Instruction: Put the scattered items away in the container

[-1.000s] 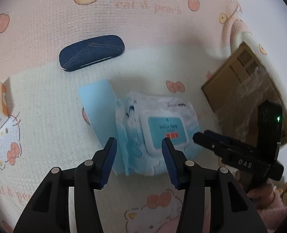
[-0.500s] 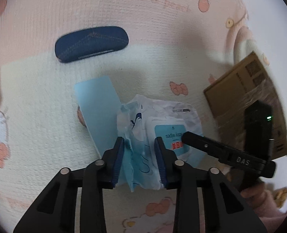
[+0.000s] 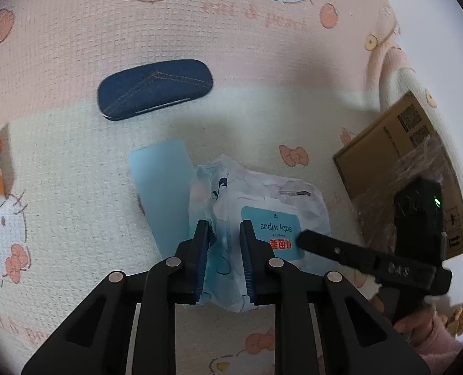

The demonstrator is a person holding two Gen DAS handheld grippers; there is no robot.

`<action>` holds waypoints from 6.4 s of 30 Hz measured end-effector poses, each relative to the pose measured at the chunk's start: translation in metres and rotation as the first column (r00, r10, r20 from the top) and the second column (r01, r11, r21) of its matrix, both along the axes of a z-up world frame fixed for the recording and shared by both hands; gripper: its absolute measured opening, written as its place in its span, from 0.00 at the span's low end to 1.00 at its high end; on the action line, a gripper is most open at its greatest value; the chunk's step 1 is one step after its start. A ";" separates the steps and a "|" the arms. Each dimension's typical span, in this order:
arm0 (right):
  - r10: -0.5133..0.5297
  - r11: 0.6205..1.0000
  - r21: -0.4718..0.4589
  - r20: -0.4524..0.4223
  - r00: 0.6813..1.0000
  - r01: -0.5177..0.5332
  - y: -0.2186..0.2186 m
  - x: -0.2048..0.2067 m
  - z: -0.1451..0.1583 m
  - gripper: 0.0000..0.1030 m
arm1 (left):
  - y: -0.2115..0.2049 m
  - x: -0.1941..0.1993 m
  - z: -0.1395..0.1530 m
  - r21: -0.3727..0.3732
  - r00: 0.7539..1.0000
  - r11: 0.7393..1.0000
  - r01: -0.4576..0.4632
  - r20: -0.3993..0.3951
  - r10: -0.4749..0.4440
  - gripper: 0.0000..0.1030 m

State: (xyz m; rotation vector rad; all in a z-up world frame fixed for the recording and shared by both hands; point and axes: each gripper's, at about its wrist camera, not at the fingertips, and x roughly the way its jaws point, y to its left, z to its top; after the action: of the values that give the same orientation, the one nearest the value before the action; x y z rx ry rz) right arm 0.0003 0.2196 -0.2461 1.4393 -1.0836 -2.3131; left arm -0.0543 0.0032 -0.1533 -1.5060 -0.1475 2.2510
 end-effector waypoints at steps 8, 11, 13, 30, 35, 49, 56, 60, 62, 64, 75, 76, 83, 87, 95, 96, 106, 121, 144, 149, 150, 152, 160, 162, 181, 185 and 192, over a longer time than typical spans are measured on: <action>0.062 0.980 0.195 -0.121 0.991 -0.037 -0.013 -0.002 0.059 0.42 | -0.016 -0.001 0.026 0.097 0.999 0.995 -0.031 -0.033 0.034 0.21; 0.067 0.968 0.251 -0.176 0.982 -0.021 -0.011 0.002 0.084 0.42 | -0.013 -0.001 0.042 0.134 0.998 0.991 -0.028 -0.058 0.036 0.21; 0.057 0.959 0.283 -0.214 0.975 0.006 -0.005 0.005 0.101 0.42 | -0.006 0.000 0.057 0.157 0.996 0.987 -0.011 -0.088 0.025 0.21; -0.102 0.904 0.351 -0.379 0.920 0.244 0.105 0.042 0.216 0.42 | 0.116 -0.020 0.153 0.247 0.943 0.941 0.232 -0.295 -0.155 0.21; -0.140 0.884 0.363 -0.399 0.906 0.296 0.128 0.056 0.230 0.42 | 0.154 -0.024 0.173 0.258 0.926 0.922 0.290 -0.319 -0.202 0.21; -0.235 0.905 0.305 -0.223 0.946 0.297 0.237 0.072 0.219 0.42 | 0.265 -0.033 0.164 0.232 0.899 0.875 0.426 -0.217 -0.380 0.21; -0.200 0.922 0.325 -0.064 0.978 0.210 0.265 0.053 0.196 0.42 | 0.297 -0.037 0.132 0.167 0.895 0.880 0.445 -0.107 -0.433 0.22; -0.177 0.935 0.315 0.022 0.984 0.161 0.274 0.043 0.176 0.42 | 0.308 -0.039 0.109 0.140 0.886 0.875 0.463 -0.037 -0.463 0.22; -0.166 0.942 0.303 0.048 0.985 0.144 0.277 0.037 0.167 0.42 | 0.313 -0.040 0.101 0.110 0.882 0.877 0.469 -0.009 -0.471 0.22; -0.150 0.941 0.314 0.063 0.987 0.123 0.276 0.032 0.163 0.42 | 0.317 -0.042 0.095 0.075 0.873 0.871 0.485 0.011 -0.487 0.22; -0.114 0.942 0.329 0.118 0.986 0.070 0.275 0.009 0.162 0.43 | 0.325 -0.033 0.099 -0.028 0.861 0.861 0.508 0.036 -0.507 0.22; -0.105 0.941 0.333 0.113 0.988 0.062 0.273 0.009 0.163 0.43 | 0.323 -0.031 0.101 -0.037 0.865 0.864 0.502 0.030 -0.501 0.22; -0.098 0.942 0.331 0.106 0.990 0.058 0.270 0.000 0.162 0.43 | 0.319 -0.034 0.102 -0.072 0.857 0.854 0.515 0.050 -0.512 0.23; -0.098 0.941 0.333 0.128 0.987 0.051 0.273 -0.008 0.159 0.43 | 0.325 -0.036 0.100 -0.096 0.858 0.852 0.514 0.066 -0.510 0.24; -0.056 0.866 0.500 0.112 0.992 -0.007 0.247 -0.018 0.179 0.54 | 0.322 -0.037 0.101 -0.078 0.871 0.868 0.491 0.064 -0.487 0.30; -0.037 0.859 0.511 0.116 0.993 -0.028 0.244 -0.018 0.181 0.56 | 0.322 -0.037 0.102 -0.086 0.870 0.866 0.492 0.062 -0.489 0.31; -0.043 0.771 0.629 0.210 0.977 -0.101 0.199 -0.005 0.204 0.57 | 0.314 -0.027 0.125 -0.049 0.866 0.867 0.496 -0.045 -0.498 0.40; -0.130 0.731 0.670 -0.047 0.990 0.128 0.143 0.041 0.272 0.67 | 0.253 0.011 0.169 0.124 0.884 0.888 0.443 -0.223 -0.410 0.52; 0.083 0.767 0.631 0.080 0.993 -0.115 -0.007 -0.009 0.193 0.69 | 0.083 0.011 0.103 0.116 0.985 0.982 0.149 -0.104 -0.137 0.53; 0.143 0.773 0.605 0.131 0.981 -0.193 -0.028 -0.032 0.162 0.69 | 0.057 0.005 0.081 0.062 0.995 0.995 0.073 -0.069 -0.069 0.53; 0.153 0.774 0.598 0.142 0.978 -0.207 -0.031 -0.036 0.157 0.69 | 0.052 0.004 0.078 0.048 0.996 0.997 0.061 -0.066 -0.057 0.53; 0.172 0.773 0.591 0.154 0.973 -0.230 -0.039 -0.042 0.147 0.69 | 0.042 0.004 0.071 0.019 0.997 0.999 0.038 -0.065 -0.036 0.53; 0.228 0.786 0.541 0.193 0.954 -0.298 -0.064 -0.053 0.112 0.69 | 0.011 0.007 0.039 -0.041 1.000 0.999 -0.017 -0.002 0.017 0.53; 0.246 0.792 0.523 0.196 0.949 -0.314 -0.069 -0.054 0.103 0.69 | 0.006 0.009 0.031 -0.056 1.000 0.998 -0.022 0.010 0.023 0.53; 0.310 0.807 0.461 0.202 0.929 -0.369 -0.111 -0.039 0.022 0.56 | -0.067 -0.001 -0.049 0.114 0.967 0.980 -0.161 0.216 0.134 0.42; 0.337 0.792 0.451 0.241 0.910 -0.413 -0.116 -0.031 0.013 0.39 | -0.060 0.009 -0.061 0.169 0.961 0.970 -0.176 0.243 0.132 0.18; 0.346 0.794 0.441 0.238 0.907 -0.419 -0.120 -0.037 0.011 0.33 | -0.032 0.018 -0.070 0.211 0.956 0.965 -0.159 0.275 0.097 0.16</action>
State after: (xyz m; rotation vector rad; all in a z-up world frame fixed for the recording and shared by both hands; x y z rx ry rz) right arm -0.0363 0.1000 -0.2347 1.8184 -0.1780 -2.2807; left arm -0.0362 -0.0284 -0.2237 -1.6999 -0.5825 2.0336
